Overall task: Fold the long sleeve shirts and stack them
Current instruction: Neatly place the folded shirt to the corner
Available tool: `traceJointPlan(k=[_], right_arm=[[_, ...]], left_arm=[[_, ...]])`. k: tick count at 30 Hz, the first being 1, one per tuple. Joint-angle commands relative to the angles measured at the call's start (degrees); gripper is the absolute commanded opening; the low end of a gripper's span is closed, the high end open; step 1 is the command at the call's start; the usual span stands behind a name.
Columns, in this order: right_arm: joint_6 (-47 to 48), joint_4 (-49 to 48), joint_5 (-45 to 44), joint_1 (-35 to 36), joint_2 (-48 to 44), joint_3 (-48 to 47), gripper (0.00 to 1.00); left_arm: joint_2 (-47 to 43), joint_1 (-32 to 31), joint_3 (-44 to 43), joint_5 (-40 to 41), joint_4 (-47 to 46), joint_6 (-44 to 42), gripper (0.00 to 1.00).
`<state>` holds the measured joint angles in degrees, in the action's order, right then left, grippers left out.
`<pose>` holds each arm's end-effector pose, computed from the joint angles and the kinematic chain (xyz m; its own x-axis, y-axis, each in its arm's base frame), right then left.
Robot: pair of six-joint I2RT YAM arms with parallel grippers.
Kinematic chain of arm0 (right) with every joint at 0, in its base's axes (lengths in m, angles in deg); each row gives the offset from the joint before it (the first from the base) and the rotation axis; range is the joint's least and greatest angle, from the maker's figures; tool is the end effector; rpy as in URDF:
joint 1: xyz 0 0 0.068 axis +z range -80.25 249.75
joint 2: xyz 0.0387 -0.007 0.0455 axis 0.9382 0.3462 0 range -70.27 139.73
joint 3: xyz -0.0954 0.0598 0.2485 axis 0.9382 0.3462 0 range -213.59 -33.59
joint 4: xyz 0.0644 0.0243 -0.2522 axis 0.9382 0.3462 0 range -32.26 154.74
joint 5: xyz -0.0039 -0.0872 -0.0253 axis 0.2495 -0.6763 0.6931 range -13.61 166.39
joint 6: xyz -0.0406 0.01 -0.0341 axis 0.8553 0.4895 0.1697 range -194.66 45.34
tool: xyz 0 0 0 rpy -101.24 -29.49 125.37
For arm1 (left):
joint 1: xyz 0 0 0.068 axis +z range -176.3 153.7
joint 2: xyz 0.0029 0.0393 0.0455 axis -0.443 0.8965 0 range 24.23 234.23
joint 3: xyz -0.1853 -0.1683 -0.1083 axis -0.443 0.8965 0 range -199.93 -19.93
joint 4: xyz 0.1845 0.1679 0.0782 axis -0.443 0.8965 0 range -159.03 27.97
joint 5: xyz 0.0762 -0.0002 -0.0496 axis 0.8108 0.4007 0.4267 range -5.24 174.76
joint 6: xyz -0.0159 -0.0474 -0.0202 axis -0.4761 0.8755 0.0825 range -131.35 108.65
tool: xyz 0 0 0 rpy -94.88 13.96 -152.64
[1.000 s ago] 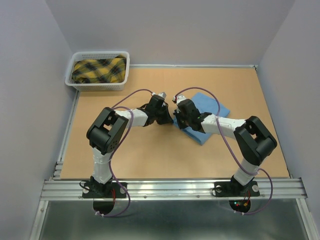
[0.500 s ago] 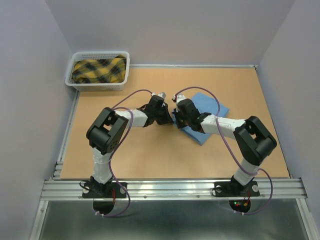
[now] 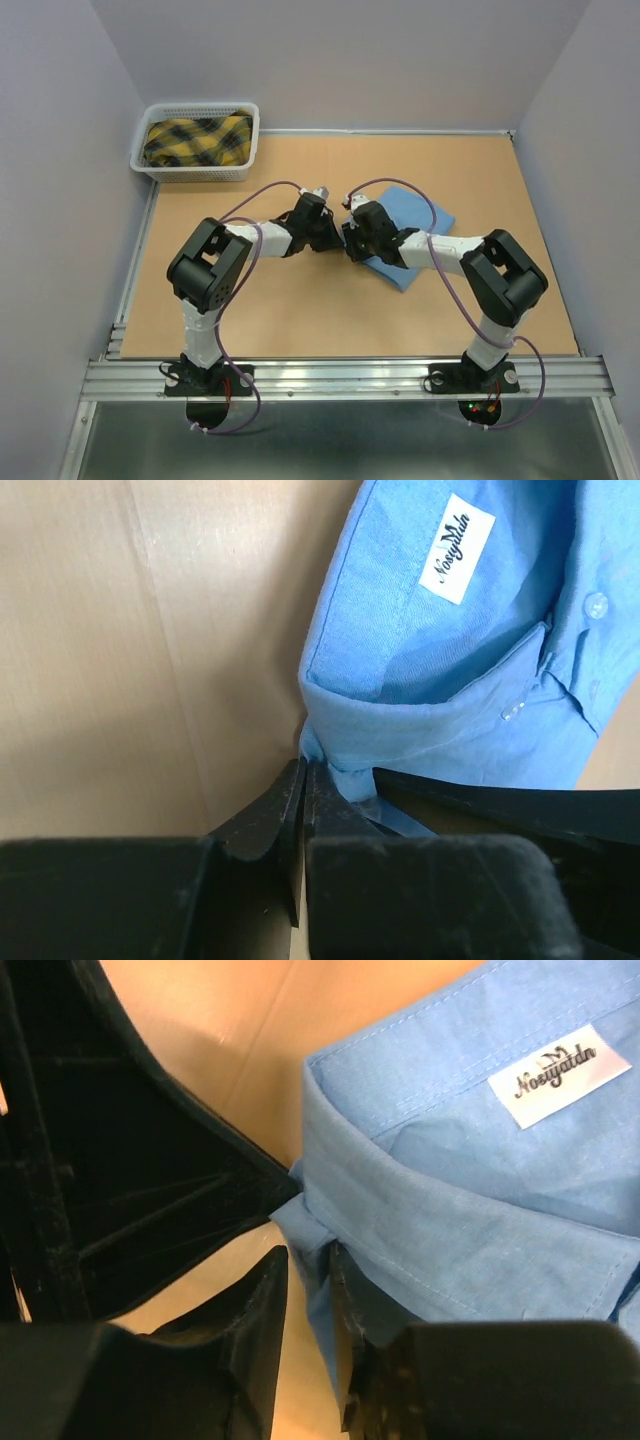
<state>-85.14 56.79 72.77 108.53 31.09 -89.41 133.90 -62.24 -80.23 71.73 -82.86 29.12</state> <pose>0.2854 0.2264 0.1625 -0.6455 -0.2858 -0.7083 -0.4807 0.8727 0.0860 0.3210 -0.2427 0.1520 -0.8257 -0.1823 -0.5339 0.2426 0.7397 -0.6277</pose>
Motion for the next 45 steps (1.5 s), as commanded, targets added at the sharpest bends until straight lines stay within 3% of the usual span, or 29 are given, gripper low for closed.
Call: traceJointPlan(k=[1, 9, 13, 17, 22, 27, 33, 38, 45], right_arm=[[0.02, -3.01, 0.19, 0.94, -4.41, 1.14, 0.34], [-0.33, -0.20, -1.91, 0.94, -12.32, -0.18, 0.56], [-0.86, 0.77, -4.73, 0.85, -14.26, 0.79, 0.58], [-4.10, 3.94, -8.42, 0.33, -17.34, 2.98, 0.60], [-11.39, 6.92, -5.54, -6.78, -23.92, 6.85, 0.60], [-16.93, 7.45, 6.65, -17.31, -31.21, 12.82, 0.58], [-20.89, 7.19, 19.50, -22.70, -32.19, 16.43, 0.55], [-24.05, 4.83, 26.81, -23.93, -31.67, 18.63, 0.52], [-33.45, -12.37, 38.41, -24.20, -27.36, 27.05, 0.48]], left_arm=[[-5.34, -0.18, 1.49, 0.82, 0.38, 0.40, 0.13], [-12.44, 0.52, 2.81, 3.71, 4.23, 0.23, 0.33], [-16.49, 0.61, 2.64, 5.47, 7.05, -0.04, 0.50], [-19.22, 0.44, 2.46, 5.39, 8.02, 0.05, 0.54], [-16.78, -2.11, -1.66, 0.39, 5.39, -0.39, 0.40], [-9.58, -5.18, -7.28, -3.92, 1.97, 0.31, 0.27], [-3.25, -5.28, -8.44, -5.94, -1.73, 0.32, 0.15], [0.10, -5.28, -6.51, -6.12, -3.75, 0.66, 0.13], [2.39, -5.01, -3.69, -5.60, -5.60, 0.66, 0.12]])
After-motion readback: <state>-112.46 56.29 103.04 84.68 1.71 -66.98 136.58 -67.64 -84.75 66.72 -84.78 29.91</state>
